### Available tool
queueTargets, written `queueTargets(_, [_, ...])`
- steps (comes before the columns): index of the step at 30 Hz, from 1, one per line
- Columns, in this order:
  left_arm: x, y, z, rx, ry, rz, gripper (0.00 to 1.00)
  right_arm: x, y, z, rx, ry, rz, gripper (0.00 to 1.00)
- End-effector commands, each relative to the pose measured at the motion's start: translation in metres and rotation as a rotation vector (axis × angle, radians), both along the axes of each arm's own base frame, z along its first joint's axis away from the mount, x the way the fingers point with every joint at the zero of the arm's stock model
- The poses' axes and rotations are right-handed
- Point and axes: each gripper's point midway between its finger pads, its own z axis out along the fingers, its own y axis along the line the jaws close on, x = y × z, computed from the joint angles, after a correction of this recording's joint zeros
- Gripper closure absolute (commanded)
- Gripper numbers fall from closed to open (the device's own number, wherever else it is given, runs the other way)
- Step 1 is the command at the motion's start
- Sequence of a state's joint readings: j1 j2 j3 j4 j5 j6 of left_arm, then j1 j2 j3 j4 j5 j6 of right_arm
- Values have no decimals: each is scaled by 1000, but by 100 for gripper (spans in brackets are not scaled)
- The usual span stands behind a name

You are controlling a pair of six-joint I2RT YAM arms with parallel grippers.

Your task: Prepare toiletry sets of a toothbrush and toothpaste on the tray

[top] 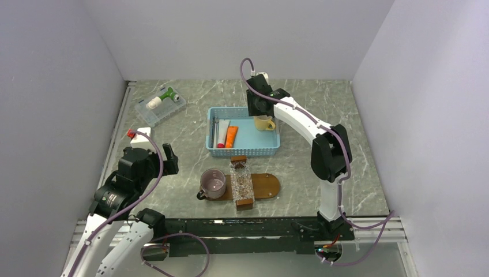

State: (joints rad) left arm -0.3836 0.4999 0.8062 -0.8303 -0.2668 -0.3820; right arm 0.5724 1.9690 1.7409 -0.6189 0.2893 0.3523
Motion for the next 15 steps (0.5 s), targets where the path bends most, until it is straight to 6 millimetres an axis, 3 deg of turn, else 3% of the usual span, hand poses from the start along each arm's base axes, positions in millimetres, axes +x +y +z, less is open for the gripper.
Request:
queueTargets(1, [6,-1,7,-4,-27,-1,1,16,6,8,29,-25,30,55])
queueTargets(15, [7,0,6,-4,-20,4,1,26,12,-24,-1,46,50,60])
